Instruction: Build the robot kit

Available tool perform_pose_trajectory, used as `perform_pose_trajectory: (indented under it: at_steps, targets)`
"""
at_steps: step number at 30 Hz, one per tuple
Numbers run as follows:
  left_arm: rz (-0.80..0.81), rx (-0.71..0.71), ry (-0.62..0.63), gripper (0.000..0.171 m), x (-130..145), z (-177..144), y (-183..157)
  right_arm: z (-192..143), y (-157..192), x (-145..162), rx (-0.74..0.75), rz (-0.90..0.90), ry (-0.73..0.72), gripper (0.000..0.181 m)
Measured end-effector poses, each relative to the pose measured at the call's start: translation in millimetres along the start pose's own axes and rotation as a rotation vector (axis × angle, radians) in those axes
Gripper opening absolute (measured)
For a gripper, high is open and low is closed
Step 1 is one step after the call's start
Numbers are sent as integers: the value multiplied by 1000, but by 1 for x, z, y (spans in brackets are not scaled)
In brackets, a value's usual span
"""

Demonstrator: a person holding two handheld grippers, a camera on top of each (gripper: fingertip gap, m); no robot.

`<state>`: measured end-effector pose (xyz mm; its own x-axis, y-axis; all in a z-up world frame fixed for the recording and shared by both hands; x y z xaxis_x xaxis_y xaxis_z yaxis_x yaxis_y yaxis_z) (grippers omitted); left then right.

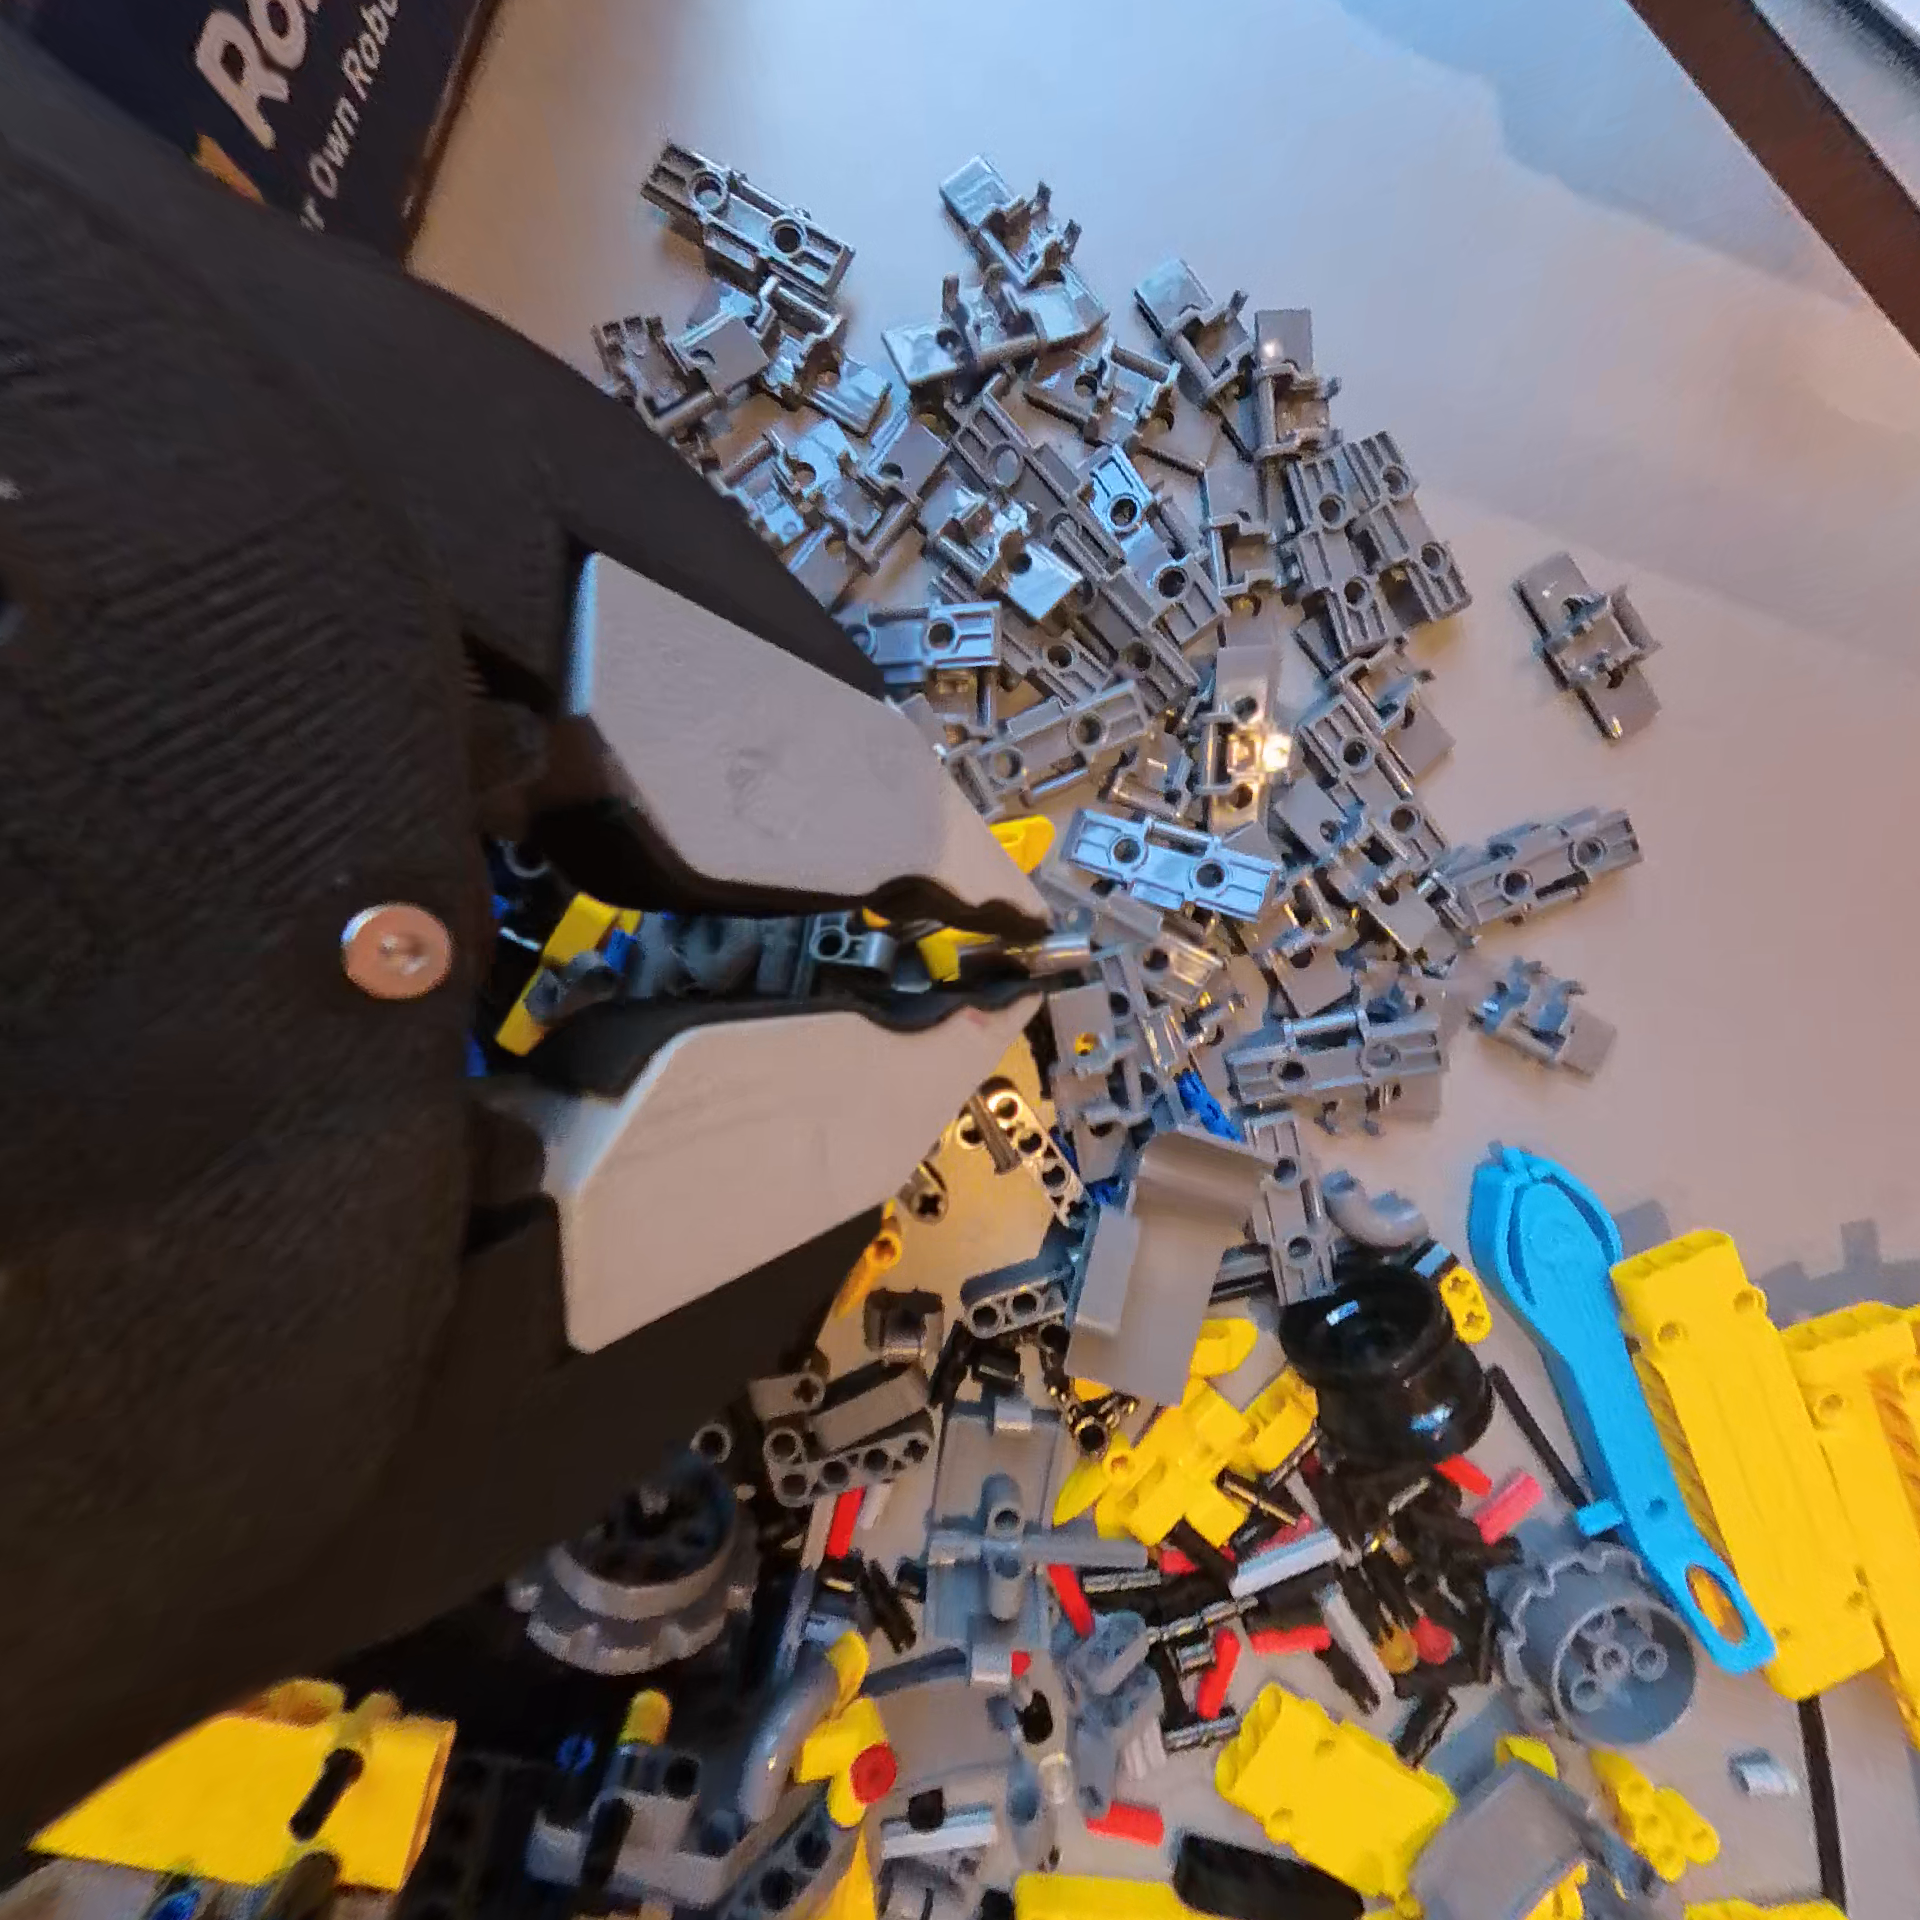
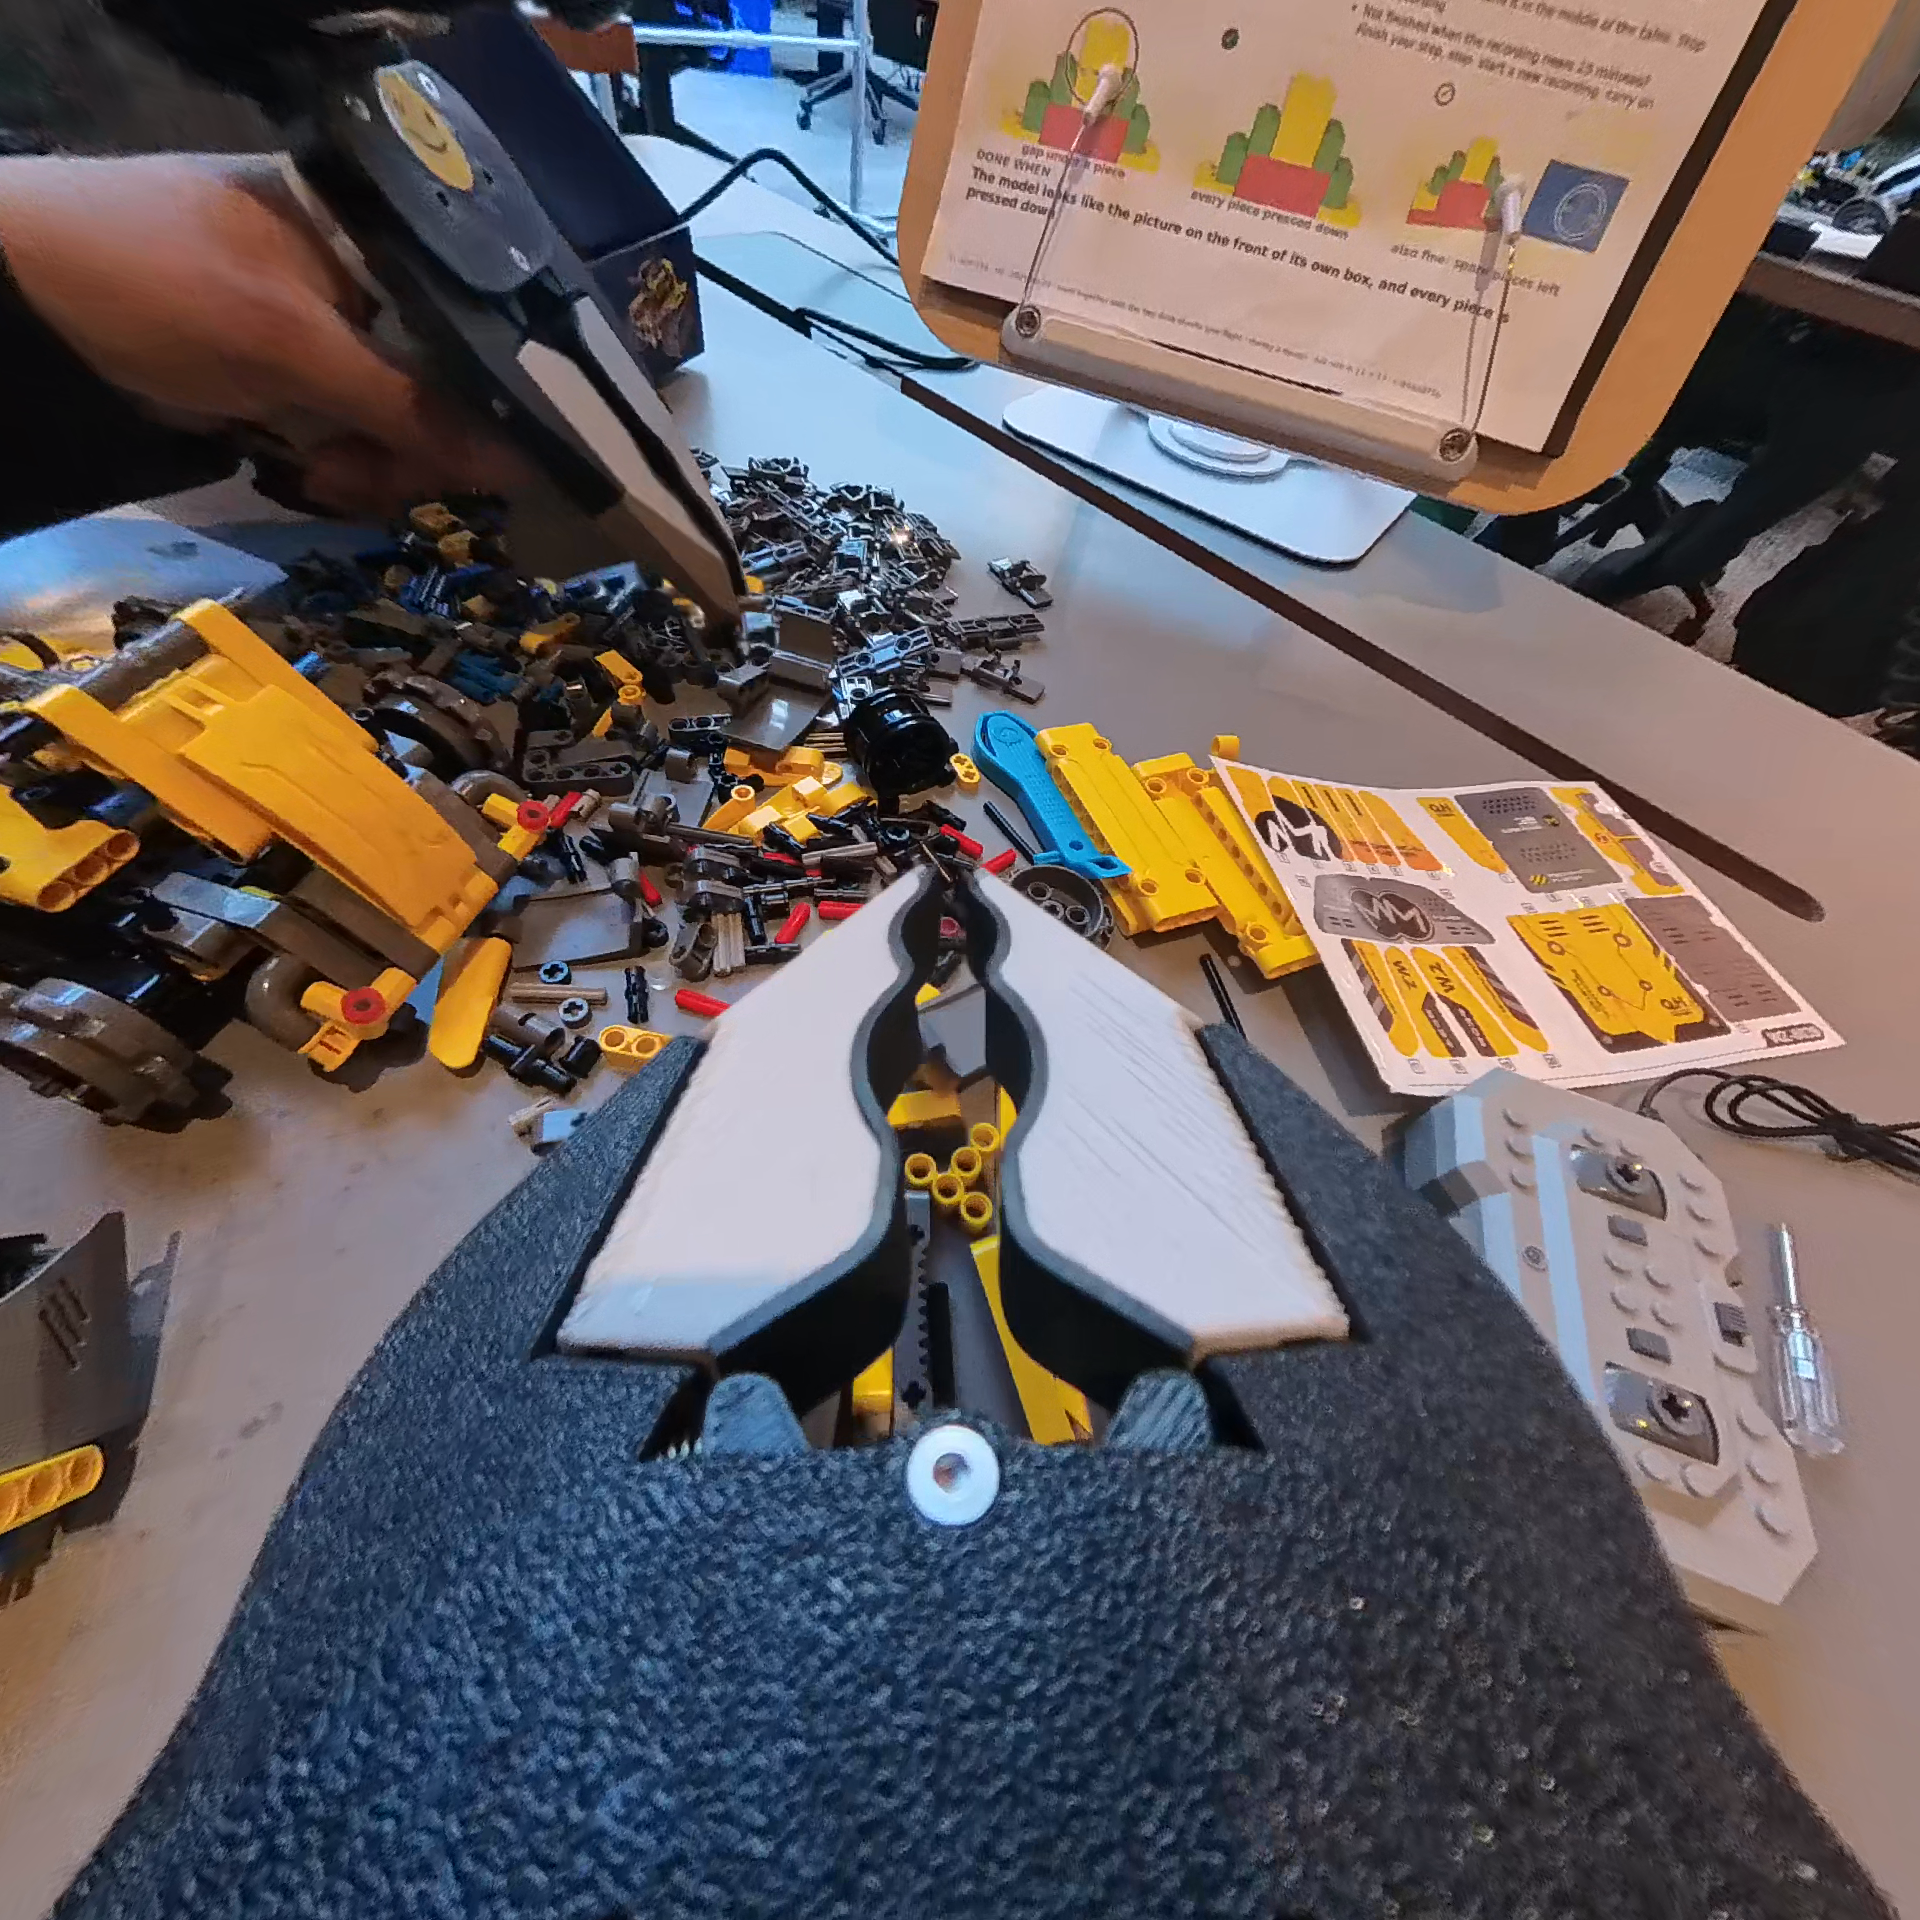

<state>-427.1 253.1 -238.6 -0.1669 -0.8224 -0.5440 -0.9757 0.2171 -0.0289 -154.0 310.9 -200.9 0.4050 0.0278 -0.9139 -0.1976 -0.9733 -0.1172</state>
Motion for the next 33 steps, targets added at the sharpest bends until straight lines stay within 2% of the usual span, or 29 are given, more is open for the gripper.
perform_pose_trajectory:
  at_steps: [4, 7, 9, 15, 18, 19, 21, 24, 27, 28, 29, 31, 33]
  targets:
    - [-24, 13, -47, 5, -4, -12, 10, -2, 0, -1, -14, 14, -10, 3]
    - [-69, 89, -78, 4, -6, -18, 11, -1, 0, -1, -20, 17, -10, 4]
    - [-73, 65, -64, 5, -3, -17, 16, 0, 1, -1, -24, 14, -4, 4]
    - [-53, 118, 3, 21, 1, -11, 9, 3, 4, 1, -27, 6, 9, 3]
    - [2, 102, -29, 23, -9, -12, 0, 4, 3, 1, -27, 11, 10, 3]
    - [24, 116, -39, 26, -14, -13, -4, 4, 3, 1, -27, 11, 10, 3]
    - [58, 121, -69, 48, -27, -11, -12, 4, 3, 1, -23, 8, 7, 3]
    - [98, 183, -78, 56, -39, 1, -27, 4, 3, 1, -20, 8, 5, 2]
    - [154, 180, -17, 52, -39, 17, -37, 4, 3, 1, -22, 11, 3, 2]
    - [178, 169, 36, 30, -34, 23, -38, 4, 3, 1, -22, 11, 3, 2]
    - [191, 199, 62, 20, -32, 24, -43, 4, 3, 1, -23, 11, 4, 2]
    - [234, 227, 108, 22, -28, 22, -49, 3, 3, 1, -28, 15, 1, 2]
    - [255, 226, 68, 38, -39, 17, -53, 2, 3, -1, -36, 22, -8, 2]
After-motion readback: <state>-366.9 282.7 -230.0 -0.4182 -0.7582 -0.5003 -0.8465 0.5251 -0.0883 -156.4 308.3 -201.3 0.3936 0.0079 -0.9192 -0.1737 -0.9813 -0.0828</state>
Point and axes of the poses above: each gripper's, where its closed fingertips meet, z out along the fingers, x out of its underside, y = z × x across the jaws, the point moved 7 cm from there along -z, back along the fingers, and after that the axes turned 3 degrees about y, right-handed, at the moved point
